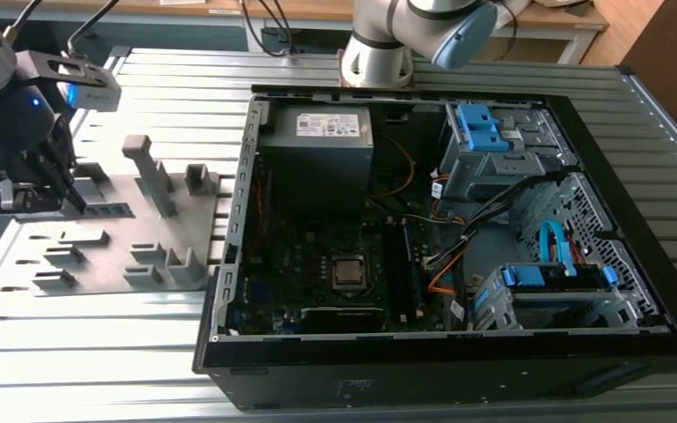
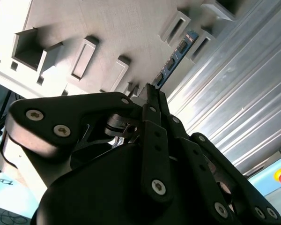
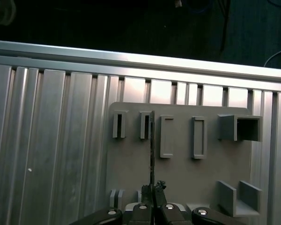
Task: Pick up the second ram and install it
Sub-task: 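Pick up the second ram and move it above second insertion slot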
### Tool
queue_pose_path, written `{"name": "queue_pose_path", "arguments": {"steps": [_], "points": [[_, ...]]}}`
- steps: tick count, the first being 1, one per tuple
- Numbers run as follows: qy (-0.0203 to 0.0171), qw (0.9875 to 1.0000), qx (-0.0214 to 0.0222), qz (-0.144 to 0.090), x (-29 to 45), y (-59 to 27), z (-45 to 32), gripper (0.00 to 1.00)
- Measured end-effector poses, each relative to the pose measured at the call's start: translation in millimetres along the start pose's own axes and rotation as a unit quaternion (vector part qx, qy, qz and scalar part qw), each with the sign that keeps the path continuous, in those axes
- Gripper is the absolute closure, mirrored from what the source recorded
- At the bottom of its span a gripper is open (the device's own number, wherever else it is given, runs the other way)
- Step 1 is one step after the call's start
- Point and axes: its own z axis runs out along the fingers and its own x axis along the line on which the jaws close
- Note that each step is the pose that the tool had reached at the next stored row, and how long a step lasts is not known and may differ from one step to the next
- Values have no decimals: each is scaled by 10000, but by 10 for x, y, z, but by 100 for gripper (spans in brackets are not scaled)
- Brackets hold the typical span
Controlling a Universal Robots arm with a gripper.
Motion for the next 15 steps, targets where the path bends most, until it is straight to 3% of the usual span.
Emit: {"name": "queue_pose_path", "arguments": {"steps": [15], "points": [[0, 10000, 0, -1, -9, 8, -179, 87]]}}
